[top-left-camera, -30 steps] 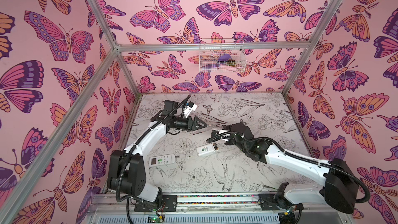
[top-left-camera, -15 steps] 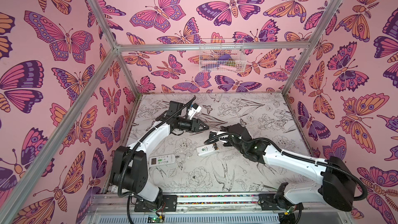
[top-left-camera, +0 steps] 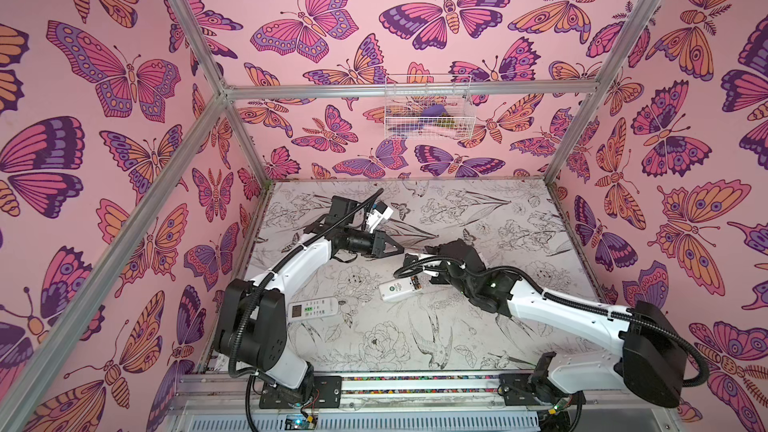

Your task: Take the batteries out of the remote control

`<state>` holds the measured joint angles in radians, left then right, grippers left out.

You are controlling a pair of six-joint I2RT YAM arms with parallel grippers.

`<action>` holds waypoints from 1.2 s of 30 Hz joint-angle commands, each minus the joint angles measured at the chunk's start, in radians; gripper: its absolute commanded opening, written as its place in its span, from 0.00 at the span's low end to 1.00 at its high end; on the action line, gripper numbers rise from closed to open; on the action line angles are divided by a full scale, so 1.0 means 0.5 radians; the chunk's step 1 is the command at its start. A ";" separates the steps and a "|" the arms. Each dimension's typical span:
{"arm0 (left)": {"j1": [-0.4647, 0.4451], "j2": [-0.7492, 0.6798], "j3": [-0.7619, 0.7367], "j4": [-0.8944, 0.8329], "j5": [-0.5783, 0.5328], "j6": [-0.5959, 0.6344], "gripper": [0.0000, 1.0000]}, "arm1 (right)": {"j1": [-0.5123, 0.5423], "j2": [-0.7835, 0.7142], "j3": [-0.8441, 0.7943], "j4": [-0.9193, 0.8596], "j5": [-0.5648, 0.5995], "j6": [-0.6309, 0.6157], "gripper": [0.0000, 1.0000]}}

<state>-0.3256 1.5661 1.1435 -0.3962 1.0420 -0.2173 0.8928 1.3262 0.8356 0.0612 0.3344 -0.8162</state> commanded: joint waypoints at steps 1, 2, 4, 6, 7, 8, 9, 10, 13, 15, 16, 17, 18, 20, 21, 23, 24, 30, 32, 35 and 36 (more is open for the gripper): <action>0.037 -0.036 -0.017 -0.042 -0.064 0.085 0.00 | -0.008 -0.143 -0.100 0.089 -0.061 0.162 0.42; 0.049 -0.043 -0.012 -0.050 -0.045 0.084 0.00 | -0.027 -0.173 -0.123 0.107 -0.061 0.225 0.47; 0.089 -0.054 0.000 -0.056 -0.035 0.058 0.00 | -0.058 -0.240 -0.132 0.093 -0.056 0.338 0.53; 0.108 -0.084 -0.004 -0.059 -0.058 0.081 0.00 | -0.111 -0.335 -0.183 0.133 -0.087 0.475 0.62; 0.108 -0.099 -0.013 -0.061 -0.058 0.103 0.00 | -0.144 -0.373 -0.217 0.166 -0.116 0.543 0.66; 0.115 -0.116 -0.024 -0.061 -0.038 0.131 0.00 | -0.187 -0.419 -0.253 0.209 -0.143 0.626 0.73; 0.133 -0.131 -0.034 -0.059 -0.010 0.133 0.00 | -0.231 -0.455 -0.273 0.231 -0.166 0.704 0.80; 0.151 -0.141 -0.043 -0.058 0.005 0.119 0.00 | -0.262 -0.481 -0.273 0.224 -0.178 0.778 0.84; 0.207 -0.181 -0.071 -0.015 0.032 0.090 0.00 | -0.344 -0.563 -0.259 0.159 -0.252 0.967 0.95; 0.234 -0.216 -0.093 0.032 0.081 0.091 0.00 | -0.418 -0.581 -0.272 0.170 -0.350 1.109 0.99; 0.251 -0.225 -0.097 0.050 0.122 0.078 0.00 | -0.437 -0.574 -0.268 0.175 -0.362 1.181 0.99; 0.281 -0.232 -0.099 0.078 0.161 0.041 0.00 | -0.455 -0.557 -0.251 0.179 -0.349 1.277 0.99; 0.308 -0.241 -0.104 0.121 0.183 -0.014 0.00 | -0.460 -0.535 -0.219 0.163 -0.307 1.383 0.99; 0.340 -0.261 -0.139 0.246 0.231 -0.111 0.00 | -0.464 -0.493 -0.128 0.020 -0.261 1.572 0.99; 0.345 -0.273 -0.166 0.310 0.258 -0.144 0.00 | -0.476 -0.466 -0.082 -0.043 -0.278 1.659 0.99; 0.355 -0.289 -0.197 0.392 0.319 -0.196 0.00 | -0.520 -0.407 -0.003 -0.139 -0.363 1.868 0.99; 0.361 -0.292 -0.204 0.428 0.346 -0.227 0.00 | -0.554 -0.371 0.051 -0.191 -0.452 1.983 0.99; 0.380 -0.315 -0.229 0.620 0.393 -0.394 0.00 | -0.774 -0.179 0.214 -0.180 -1.082 2.548 0.99; 0.382 -0.315 -0.228 0.664 0.414 -0.458 0.00 | -0.820 -0.153 0.166 0.034 -1.206 2.713 0.99; 0.386 -0.324 -0.275 0.755 0.406 -0.512 0.00 | -0.823 -0.150 0.041 0.396 -1.295 2.893 0.99; 0.384 -0.330 -0.294 0.793 0.408 -0.537 0.00 | -0.825 -0.137 0.010 0.473 -1.308 2.944 0.99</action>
<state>-0.1421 1.4281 1.0290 -0.0864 1.2083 -0.4377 0.4835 1.2495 0.8722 0.1211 -0.2085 0.4927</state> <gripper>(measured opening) 0.063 0.992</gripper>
